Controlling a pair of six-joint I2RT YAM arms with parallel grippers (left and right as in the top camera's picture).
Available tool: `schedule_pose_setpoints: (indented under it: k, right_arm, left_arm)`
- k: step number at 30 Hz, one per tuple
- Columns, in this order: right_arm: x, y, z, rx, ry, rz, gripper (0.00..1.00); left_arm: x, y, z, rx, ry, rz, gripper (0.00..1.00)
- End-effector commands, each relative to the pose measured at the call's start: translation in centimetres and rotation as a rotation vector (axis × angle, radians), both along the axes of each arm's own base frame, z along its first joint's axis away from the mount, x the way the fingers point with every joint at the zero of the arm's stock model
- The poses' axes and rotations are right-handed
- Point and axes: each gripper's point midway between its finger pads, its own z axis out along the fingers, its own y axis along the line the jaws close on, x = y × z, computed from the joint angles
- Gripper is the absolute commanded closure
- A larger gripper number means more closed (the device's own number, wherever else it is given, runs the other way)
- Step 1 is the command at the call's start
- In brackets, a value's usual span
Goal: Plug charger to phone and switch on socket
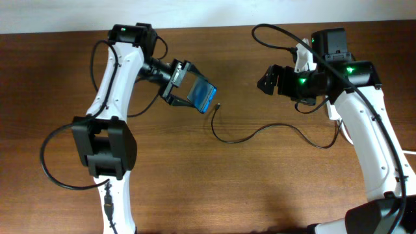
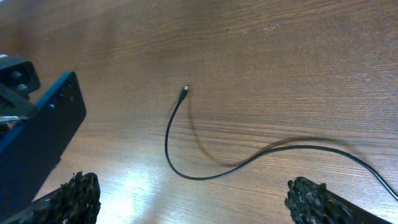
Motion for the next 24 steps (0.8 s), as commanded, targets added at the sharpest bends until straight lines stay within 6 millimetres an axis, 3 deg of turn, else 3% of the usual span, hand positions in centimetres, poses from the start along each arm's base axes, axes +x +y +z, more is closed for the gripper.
schedule_pose_setpoints:
  k: [1, 5, 7, 11, 14, 18, 21, 24]
  right_arm:
    - [0.2, -0.1, -0.2, -0.012, 0.002, -0.008, 0.01]
    - [0.2, 0.1, -0.2, -0.004, 0.005, -0.004, 0.01]
    - [0.4, 1.3, 0.3, 0.021, -0.020, 0.029, 0.02]
    - [0.9, 6.5, 1.4, 0.038, -0.122, 0.147, 0.05]
    - [1.4, 9.9, 1.1, 0.083, -0.124, 0.157, 0.09]
    - [1.6, 15.0, -1.3, 0.108, -0.109, 0.231, 0.12]
    - [1.4, 17.6, -2.2, 0.130, -0.099, 0.253, 0.23]
    - [1.6, 18.8, -1.6, 0.170, -0.107, 0.224, 0.34]
  left_arm:
    - [1.0, 0.8, 1.7, -0.051, 0.087, 0.104, 1.00]
    - [1.4, 1.3, 1.6, -0.045, 0.103, 0.131, 1.00]
    - [2.2, 2.0, 0.2, 0.037, 0.041, 0.127, 1.00]
    - [2.4, 5.0, -3.5, 0.344, 0.119, 0.228, 1.00]
    - [2.3, 4.9, -3.6, 0.357, 0.123, 0.231, 1.00]
    - [2.3, 4.7, -3.6, 0.360, 0.138, 0.240, 1.00]
    - [2.3, 4.7, -3.6, 0.362, 0.146, 0.247, 1.00]
    - [2.3, 4.7, -3.6, 0.362, 0.147, 0.248, 1.00]
